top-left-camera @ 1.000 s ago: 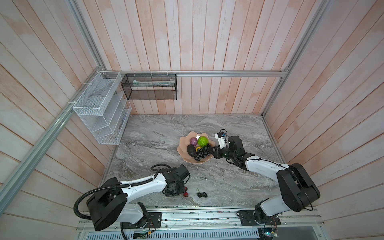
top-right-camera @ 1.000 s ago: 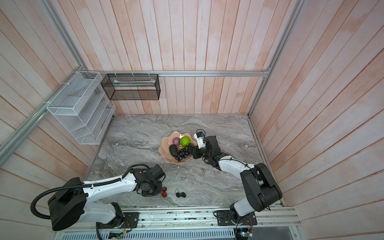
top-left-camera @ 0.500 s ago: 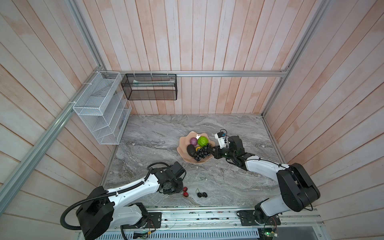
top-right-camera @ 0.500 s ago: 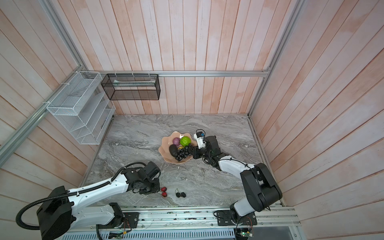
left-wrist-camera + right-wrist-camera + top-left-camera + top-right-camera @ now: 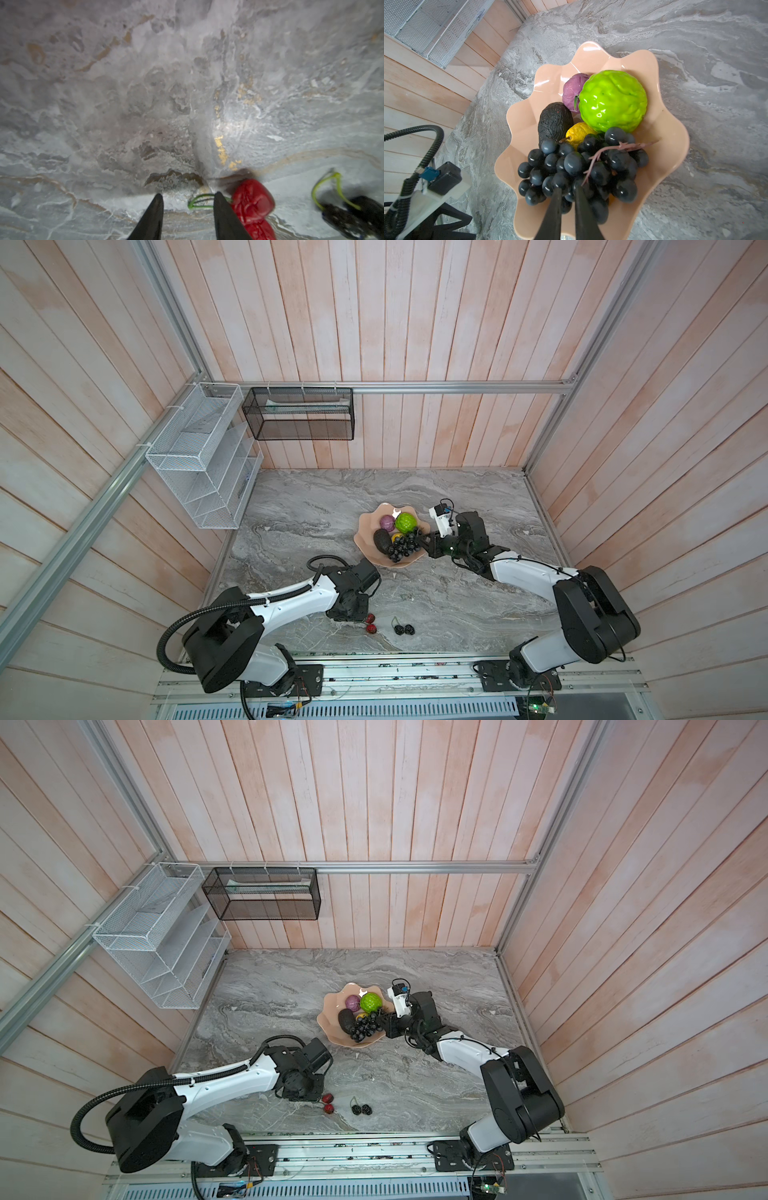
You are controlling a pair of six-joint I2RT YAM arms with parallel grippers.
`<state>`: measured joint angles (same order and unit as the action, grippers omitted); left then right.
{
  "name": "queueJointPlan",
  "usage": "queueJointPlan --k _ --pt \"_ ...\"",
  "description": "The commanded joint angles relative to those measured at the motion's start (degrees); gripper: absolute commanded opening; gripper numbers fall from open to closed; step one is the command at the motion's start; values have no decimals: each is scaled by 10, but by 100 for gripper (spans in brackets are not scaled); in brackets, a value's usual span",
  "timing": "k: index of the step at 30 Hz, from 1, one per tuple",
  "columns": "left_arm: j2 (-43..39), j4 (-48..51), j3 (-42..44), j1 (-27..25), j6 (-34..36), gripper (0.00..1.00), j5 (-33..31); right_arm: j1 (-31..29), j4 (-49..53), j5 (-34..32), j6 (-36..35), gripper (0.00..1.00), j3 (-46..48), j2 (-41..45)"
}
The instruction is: Place and organize the fake fruits in the fruit bowl
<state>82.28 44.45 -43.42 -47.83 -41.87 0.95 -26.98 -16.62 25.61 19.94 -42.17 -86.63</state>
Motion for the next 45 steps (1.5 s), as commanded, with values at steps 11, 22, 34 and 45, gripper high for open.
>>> queueJointPlan --k 11,22,34,45 --pt "-3 -18 1 -1 27 44 -1 -3 7 -2 -7 15 3 8" --pt "-34 14 0 -19 7 45 21 -2 0 3 -1 15 2 3" --pt "0 14 -16 -38 15 47 -8 -3 2 7 0 15 4 3" --pt "32 -19 -12 -37 44 45 -6 -2 11 5 -5 15 3 7"
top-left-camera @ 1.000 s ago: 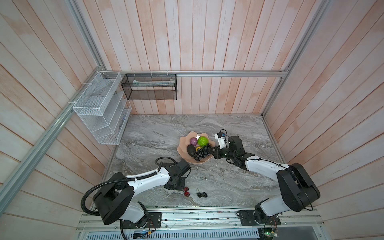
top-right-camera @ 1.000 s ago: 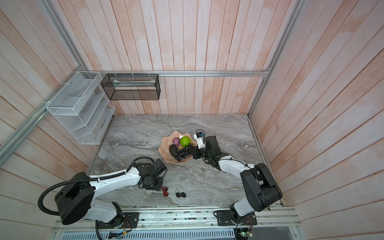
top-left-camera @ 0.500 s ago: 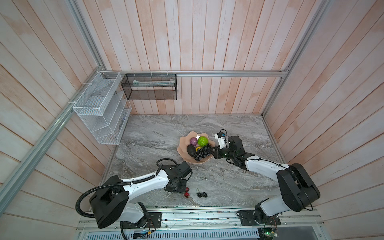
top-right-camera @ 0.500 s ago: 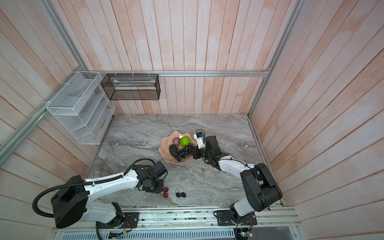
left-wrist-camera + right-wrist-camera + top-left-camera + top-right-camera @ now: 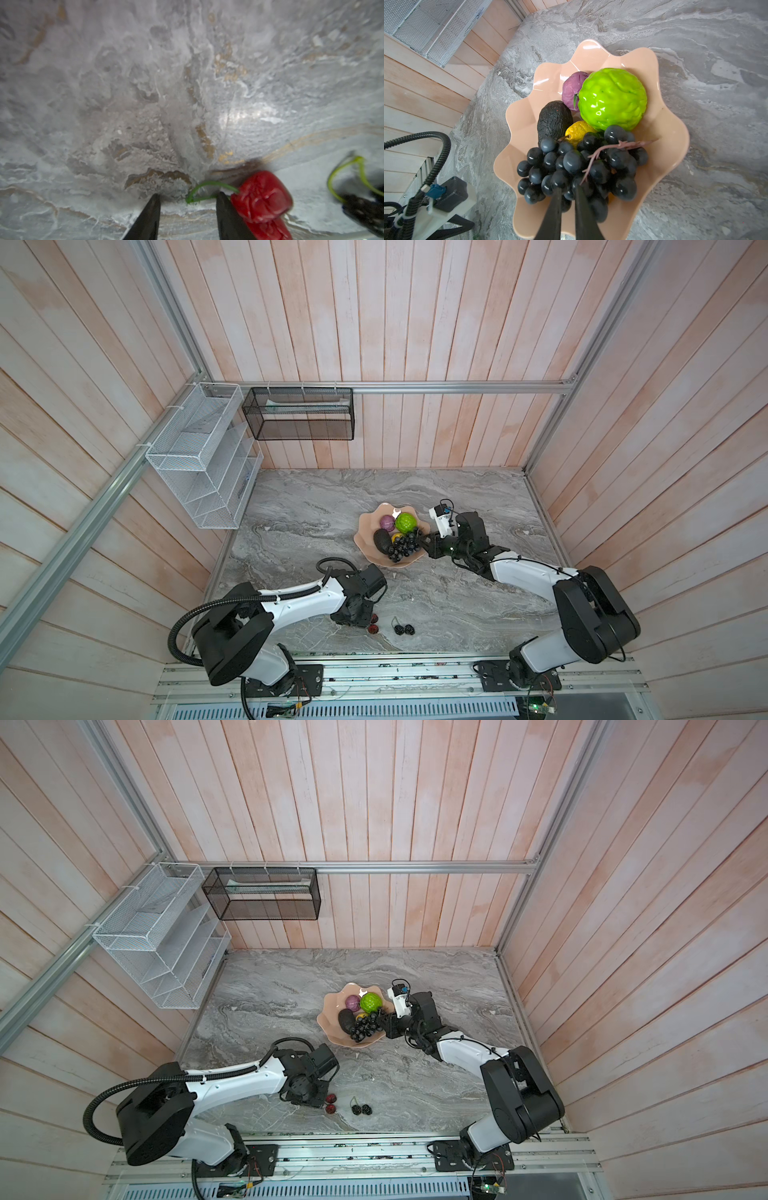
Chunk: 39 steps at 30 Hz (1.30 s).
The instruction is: Place and organize the fake fruits in the fruit bowl
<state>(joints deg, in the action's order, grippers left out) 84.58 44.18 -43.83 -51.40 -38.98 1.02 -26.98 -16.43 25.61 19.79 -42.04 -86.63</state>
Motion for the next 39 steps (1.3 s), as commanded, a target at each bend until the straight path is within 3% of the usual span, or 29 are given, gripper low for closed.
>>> queueJointPlan --k 1,15,20,25,27,39 --pt "8 -20 -7 -1 16 43 -5 -2 9 5 -4 15 1 6" --pt "19 -31 4 -12 21 24 19 -3 9 13 -1 14 -10 -3" --pt "14 -21 6 -19 22 24 33 -4 11 13 -4 14 -14 -3" --pt "9 -31 14 -20 16 40 51 -3 4 20 1 14 -16 -11" --pt "15 -39 14 -20 18 39 51 -4 3 22 2 13 -16 -13" --pt "53 -38 12 -45 17 2 50 -4 -4 14 4 13 4 -5"
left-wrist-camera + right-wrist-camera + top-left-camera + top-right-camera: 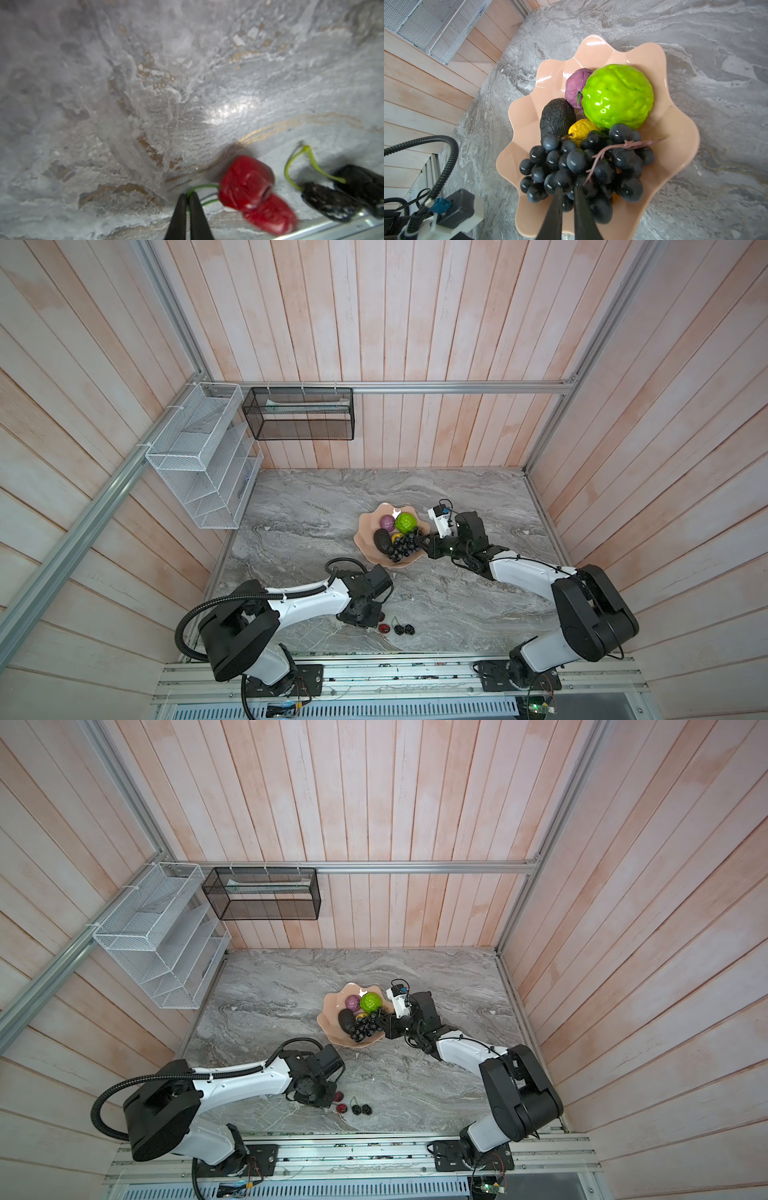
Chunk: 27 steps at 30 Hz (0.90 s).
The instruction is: Place and organize the fake fruits in the fruit bowl
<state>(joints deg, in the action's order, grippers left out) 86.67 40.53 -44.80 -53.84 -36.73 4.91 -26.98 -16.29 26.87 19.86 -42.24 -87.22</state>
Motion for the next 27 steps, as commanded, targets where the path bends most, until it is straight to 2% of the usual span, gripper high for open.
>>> queueJointPlan --k 1,6,18,22,23,27 --pt "33 0 22 -27 -7 2 10 -4 -6 2 3 13 7 0" --pt "11 9 19 -34 -20 0 1 -4 -11 2 4 13 8 0" --pt "-101 59 -1 -30 -61 0 -11 -4 -23 1 10 13 13 5" --pt "-129 63 -12 -14 -61 0 -8 -4 -24 2 11 13 10 3" --pt "-135 63 -13 10 -59 0 -6 -4 -24 2 11 13 10 3" --pt "-146 54 -14 30 -46 0 13 -4 -18 0 8 13 8 4"
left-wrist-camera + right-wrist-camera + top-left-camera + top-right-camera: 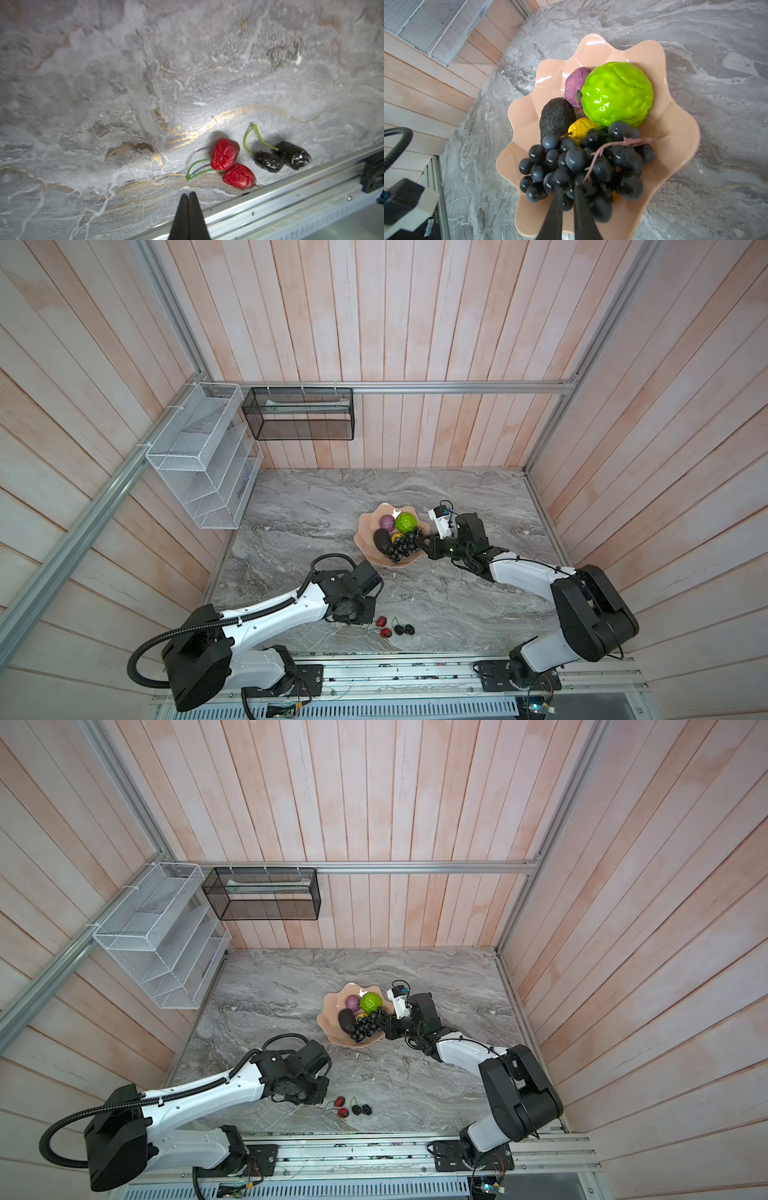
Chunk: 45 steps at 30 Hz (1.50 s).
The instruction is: Place and organize the fake fruits in the fruit bowl
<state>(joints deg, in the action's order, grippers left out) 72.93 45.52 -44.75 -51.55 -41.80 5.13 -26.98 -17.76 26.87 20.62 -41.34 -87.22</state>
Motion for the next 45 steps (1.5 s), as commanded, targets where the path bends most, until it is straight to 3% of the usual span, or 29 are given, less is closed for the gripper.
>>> queueJointPlan --k 1,3,8,15,27,45 --pt "-4 -1 -13 7 14 4 21 -4 -3 0 1 13 0 5" --pt "9 0 -10 6 23 20 23 -4 -4 -2 1 13 2 5" --pt "53 8 -23 -41 51 43 -1 -4 -6 0 3 13 4 3" --pt "74 -17 -23 -61 68 55 3 -4 -4 0 1 13 3 3" --pt "92 -41 -5 -61 82 53 14 -4 -3 3 3 13 1 -1" --pt "121 -78 19 -61 91 30 6 -4 4 4 -4 13 -3 -1"
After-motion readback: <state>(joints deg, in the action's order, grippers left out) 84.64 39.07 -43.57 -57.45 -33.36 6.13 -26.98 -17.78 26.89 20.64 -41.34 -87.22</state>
